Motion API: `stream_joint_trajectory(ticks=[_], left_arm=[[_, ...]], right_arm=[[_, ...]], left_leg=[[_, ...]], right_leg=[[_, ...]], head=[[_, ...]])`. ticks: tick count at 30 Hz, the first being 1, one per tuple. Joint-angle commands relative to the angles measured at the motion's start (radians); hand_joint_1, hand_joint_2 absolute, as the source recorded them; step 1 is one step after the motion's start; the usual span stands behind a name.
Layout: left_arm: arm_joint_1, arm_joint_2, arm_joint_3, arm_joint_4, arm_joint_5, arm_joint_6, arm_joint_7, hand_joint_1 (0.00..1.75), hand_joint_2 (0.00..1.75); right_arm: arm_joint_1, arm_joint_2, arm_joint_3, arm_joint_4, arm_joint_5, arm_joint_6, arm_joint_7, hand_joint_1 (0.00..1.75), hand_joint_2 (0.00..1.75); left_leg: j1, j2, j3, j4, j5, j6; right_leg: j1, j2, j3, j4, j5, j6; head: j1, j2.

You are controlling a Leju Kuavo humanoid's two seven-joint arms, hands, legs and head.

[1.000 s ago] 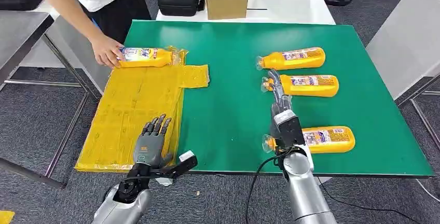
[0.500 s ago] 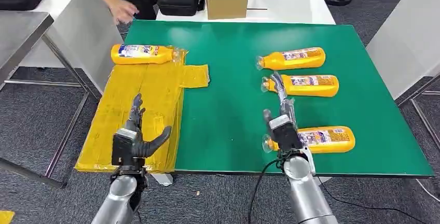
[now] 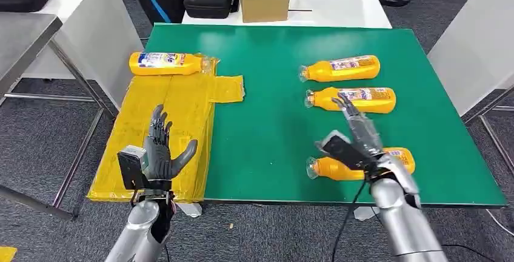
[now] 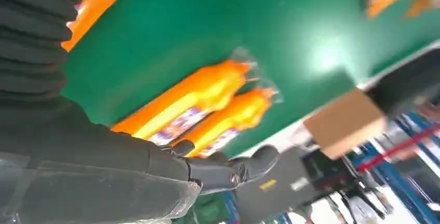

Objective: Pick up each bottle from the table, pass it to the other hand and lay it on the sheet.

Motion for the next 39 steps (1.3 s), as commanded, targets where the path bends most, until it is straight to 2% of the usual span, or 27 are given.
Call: stream_joint_trajectory(ticks=[1, 6, 7, 9, 15, 18, 19, 22, 23, 27, 33, 34, 39], left_arm=[[-0.053, 0.025, -0.051, 0.068, 0.010, 0.018, 0.000, 0.00, 1.75], [-0.071, 0.026, -0.068, 0.085, 0.009, 0.039, -0.008, 0.00, 1.75], [-0.077, 0.028, -0.073, 0.090, 0.006, 0.051, -0.010, 0.00, 1.75], [-0.087, 0.031, -0.078, 0.101, 0.012, 0.050, -0.009, 0.00, 1.75], [-0.116, 0.026, -0.082, 0.131, 0.017, 0.035, -0.007, 0.00, 1.75], [-0.119, 0.022, -0.085, 0.128, 0.017, 0.037, 0.000, 0.00, 1.75], [-0.120, 0.018, -0.083, 0.129, 0.014, 0.045, 0.005, 0.00, 1.75], [-0.121, 0.014, -0.084, 0.131, 0.009, 0.046, 0.007, 0.00, 1.75], [-0.121, 0.014, -0.084, 0.131, 0.009, 0.046, 0.007, 0.00, 1.75], [-0.116, 0.013, -0.083, 0.127, 0.005, 0.048, 0.005, 0.00, 1.75], [-0.116, 0.015, -0.082, 0.128, 0.003, 0.046, 0.005, 0.00, 1.75], [-0.116, 0.011, -0.076, 0.138, -0.002, 0.052, 0.000, 0.00, 1.75], [-0.101, 0.004, -0.069, 0.135, -0.011, 0.058, -0.010, 0.00, 1.75]], right_arm=[[-0.057, -0.183, -0.097, -0.046, -0.076, 0.175, 0.069, 0.00, 1.75], [-0.010, -0.245, -0.130, -0.063, -0.158, 0.306, 0.077, 0.00, 1.75], [0.022, -0.286, -0.117, -0.070, -0.176, 0.370, 0.077, 0.00, 1.75], [0.077, -0.349, -0.118, -0.070, -0.198, 0.421, 0.072, 0.00, 1.75], [0.118, -0.425, -0.088, -0.040, -0.241, 0.496, 0.053, 0.00, 1.75], [0.157, -0.424, -0.083, -0.064, -0.227, 0.492, 0.055, 0.00, 1.75], [0.153, -0.380, -0.082, -0.057, -0.188, 0.476, 0.059, 0.00, 1.75], [0.150, -0.338, -0.061, -0.054, -0.139, 0.451, 0.063, 0.00, 1.75], [0.150, -0.338, -0.061, -0.054, -0.139, 0.451, 0.063, 0.00, 1.75], [0.155, -0.327, -0.074, -0.063, -0.113, 0.429, 0.063, 0.00, 1.75], [0.150, -0.339, -0.076, -0.061, -0.091, 0.417, 0.056, 0.00, 1.75], [0.127, -0.334, -0.072, -0.041, -0.030, 0.374, 0.036, 0.00, 1.75], [0.111, -0.264, -0.064, -0.024, 0.062, 0.273, 0.001, 0.00, 1.75]], left_leg=[[0.000, -0.001, 0.002, 0.000, -0.001, -0.001], [0.001, -0.003, 0.003, 0.000, -0.002, -0.002], [0.001, -0.002, 0.002, 0.000, -0.001, -0.001], [0.001, -0.004, 0.005, 0.000, -0.002, -0.002], [0.001, -0.002, 0.004, 0.001, -0.004, -0.001], [0.002, -0.003, 0.005, 0.000, -0.004, -0.001], [0.001, -0.003, 0.005, -0.001, -0.003, -0.001], [0.001, 0.000, 0.003, -0.001, -0.003, 0.000], [0.003, 0.002, 0.008, -0.001, -0.005, -0.002], [0.001, 0.002, 0.003, -0.001, -0.003, 0.000], [0.002, 0.002, 0.006, -0.001, -0.004, -0.001], [0.002, 0.002, 0.006, -0.001, -0.004, -0.001], [0.002, 0.004, 0.006, -0.001, -0.004, -0.001]], right_leg=[[0.000, -0.002, 0.002, 0.001, -0.002, -0.001], [0.001, -0.003, 0.004, 0.001, -0.003, -0.002], [0.001, -0.002, 0.003, 0.000, -0.002, -0.001], [0.002, -0.005, 0.006, 0.000, -0.003, -0.002], [0.001, -0.002, 0.006, 0.000, -0.003, -0.002], [0.002, -0.004, 0.007, -0.001, -0.003, -0.002], [0.002, -0.004, 0.006, -0.001, -0.002, -0.002], [0.002, 0.000, 0.004, -0.002, -0.001, -0.002], [0.003, 0.002, 0.008, -0.002, -0.002, -0.003], [0.002, 0.000, 0.003, -0.002, -0.001, -0.002], [0.003, 0.001, 0.006, -0.001, -0.002, -0.003], [0.002, 0.000, 0.006, -0.001, -0.002, -0.002], [0.002, 0.002, 0.006, -0.002, -0.001, -0.002]], head=[[0.000, 0.000], [0.000, 0.000], [-0.001, 0.000], [0.000, 0.000], [0.000, 0.000], [-0.001, 0.000], [0.000, 0.000], [0.000, 0.000], [0.000, 0.000], [0.000, 0.000], [-0.001, 0.000], [-0.001, 0.000], [-0.001, 0.000]])
